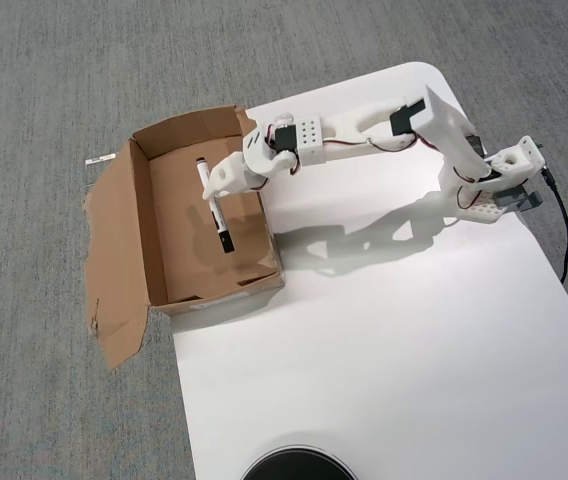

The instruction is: Grasp a pen and put it in the box.

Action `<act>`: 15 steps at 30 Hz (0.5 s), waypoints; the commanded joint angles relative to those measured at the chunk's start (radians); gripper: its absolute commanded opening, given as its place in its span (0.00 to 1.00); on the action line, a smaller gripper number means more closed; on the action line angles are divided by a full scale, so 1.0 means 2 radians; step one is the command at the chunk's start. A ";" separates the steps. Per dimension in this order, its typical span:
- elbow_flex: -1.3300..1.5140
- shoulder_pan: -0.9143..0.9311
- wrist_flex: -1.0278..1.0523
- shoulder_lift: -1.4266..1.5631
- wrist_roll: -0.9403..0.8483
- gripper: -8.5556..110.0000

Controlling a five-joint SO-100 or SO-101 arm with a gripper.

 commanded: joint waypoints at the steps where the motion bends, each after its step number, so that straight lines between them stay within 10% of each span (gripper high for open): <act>1: -0.020 0.005 -0.008 0.005 0.004 0.09; 15: -0.020 0.004 -0.085 0.006 0.005 0.09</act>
